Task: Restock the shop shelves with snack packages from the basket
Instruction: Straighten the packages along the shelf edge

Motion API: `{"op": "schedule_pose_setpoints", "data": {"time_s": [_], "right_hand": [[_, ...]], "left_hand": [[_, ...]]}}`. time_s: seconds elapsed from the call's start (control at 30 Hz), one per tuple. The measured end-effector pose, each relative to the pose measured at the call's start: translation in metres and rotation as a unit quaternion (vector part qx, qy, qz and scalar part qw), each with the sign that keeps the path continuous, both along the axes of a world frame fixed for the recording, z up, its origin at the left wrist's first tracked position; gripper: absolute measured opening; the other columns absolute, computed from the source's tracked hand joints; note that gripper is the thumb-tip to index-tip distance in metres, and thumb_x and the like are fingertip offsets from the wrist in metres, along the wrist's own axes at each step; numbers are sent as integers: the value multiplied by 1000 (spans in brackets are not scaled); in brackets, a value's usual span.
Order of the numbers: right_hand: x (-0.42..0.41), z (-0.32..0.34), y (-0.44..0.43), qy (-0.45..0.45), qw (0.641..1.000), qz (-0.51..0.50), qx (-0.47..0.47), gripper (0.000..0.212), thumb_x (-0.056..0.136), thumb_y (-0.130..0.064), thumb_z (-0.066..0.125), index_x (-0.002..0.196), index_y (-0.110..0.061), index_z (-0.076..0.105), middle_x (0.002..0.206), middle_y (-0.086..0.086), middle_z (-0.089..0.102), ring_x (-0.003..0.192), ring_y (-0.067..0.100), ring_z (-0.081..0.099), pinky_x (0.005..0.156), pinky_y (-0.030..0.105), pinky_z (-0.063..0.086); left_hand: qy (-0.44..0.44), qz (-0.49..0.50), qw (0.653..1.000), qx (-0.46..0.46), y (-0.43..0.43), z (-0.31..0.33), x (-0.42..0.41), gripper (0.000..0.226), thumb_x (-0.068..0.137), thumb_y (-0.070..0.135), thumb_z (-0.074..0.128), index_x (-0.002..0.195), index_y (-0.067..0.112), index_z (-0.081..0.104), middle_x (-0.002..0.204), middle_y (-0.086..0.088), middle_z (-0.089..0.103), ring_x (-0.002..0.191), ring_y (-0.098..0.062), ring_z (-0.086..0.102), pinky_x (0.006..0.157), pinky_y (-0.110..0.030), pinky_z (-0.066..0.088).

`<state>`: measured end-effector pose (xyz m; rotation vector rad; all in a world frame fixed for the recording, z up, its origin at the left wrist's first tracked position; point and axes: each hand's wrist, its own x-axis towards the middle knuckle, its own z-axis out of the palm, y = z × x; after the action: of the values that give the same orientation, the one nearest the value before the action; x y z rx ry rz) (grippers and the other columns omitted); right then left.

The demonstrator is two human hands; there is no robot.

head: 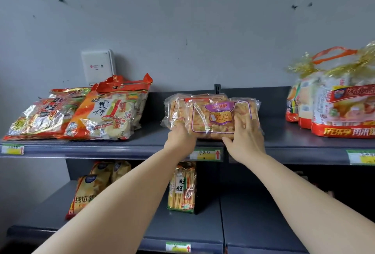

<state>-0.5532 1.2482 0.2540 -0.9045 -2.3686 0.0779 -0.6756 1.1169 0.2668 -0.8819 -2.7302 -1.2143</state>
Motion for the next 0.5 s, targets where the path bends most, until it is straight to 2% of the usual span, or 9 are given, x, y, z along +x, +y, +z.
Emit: {"op": "schedule_pose_setpoints", "data": {"time_s": [0.07, 0.17, 0.23, 0.3, 0.33, 0.4, 0.43, 0.5], "right_hand": [[-4, 1, 13, 30, 998, -35, -37, 85, 94, -52, 50, 154, -15, 3, 160, 23, -1, 147, 41, 8, 115, 53, 28], [-9, 8, 30, 55, 991, -60, -103, 95, 94, -54, 51, 154, -13, -10, 159, 27, -3, 148, 42, 6, 116, 54, 24], [-14, 11, 41, 73, 986, -62, -138, 100, 92, -56, 53, 154, -13, -12, 160, 26, -1, 148, 41, 9, 116, 55, 24], [-20, 10, 49, 87, 980, -60, -169, 104, 88, -60, 55, 154, -13, -11, 160, 24, 8, 145, 40, 21, 112, 56, 31], [-23, 9, 51, 102, 978, -58, -175, 106, 86, -61, 58, 154, -15, -10, 157, 22, 19, 140, 39, 31, 107, 54, 37], [-29, 7, 47, 153, 974, -55, -160, 107, 82, -59, 64, 154, -18, -5, 142, 19, 39, 126, 36, 46, 97, 49, 46], [-32, 5, 44, 178, 972, -54, -145, 107, 81, -57, 66, 153, -19, -4, 137, 18, 42, 122, 34, 48, 93, 48, 46], [-42, 4, 36, 204, 970, -38, -127, 109, 80, -56, 66, 154, -19, -4, 135, 16, 42, 121, 32, 47, 93, 46, 45]], "left_hand": [[-8, 16, 1000, 0, 17, 5, -2, 56, 92, 33, 56, 140, 15, 35, 130, -9, 53, 111, -29, 55, 88, -45, 52], [78, 101, 989, -75, 27, 16, -11, 64, 94, 53, 47, 141, 13, 35, 136, -9, 50, 126, -30, 45, 100, -47, 40], [103, 104, 986, -86, 32, 20, -24, 75, 92, 65, 42, 144, 12, 34, 137, -10, 52, 128, -30, 44, 102, -46, 38], [20, 58, 997, -50, 40, 18, -35, 81, 87, 69, 48, 143, 13, 35, 126, -9, 57, 117, -31, 53, 100, -47, 45], [-23, 34, 999, -18, 44, 15, -39, 79, 83, 70, 53, 137, 14, 39, 115, -7, 59, 109, -30, 57, 97, -48, 48], [-42, 19, 998, 37, 50, 8, -41, 70, 76, 75, 58, 112, 16, 49, 97, -2, 61, 98, -26, 59, 92, -47, 51], [-26, 28, 997, 60, 51, 6, -41, 74, 70, 80, 57, 106, 16, 51, 97, -3, 61, 99, -26, 58, 92, -47, 51], [-4, 80, 992, 98, 48, 6, -47, 85, 65, 84, 54, 114, 15, 55, 112, -5, 59, 112, -29, 52, 95, -47, 48]]}}
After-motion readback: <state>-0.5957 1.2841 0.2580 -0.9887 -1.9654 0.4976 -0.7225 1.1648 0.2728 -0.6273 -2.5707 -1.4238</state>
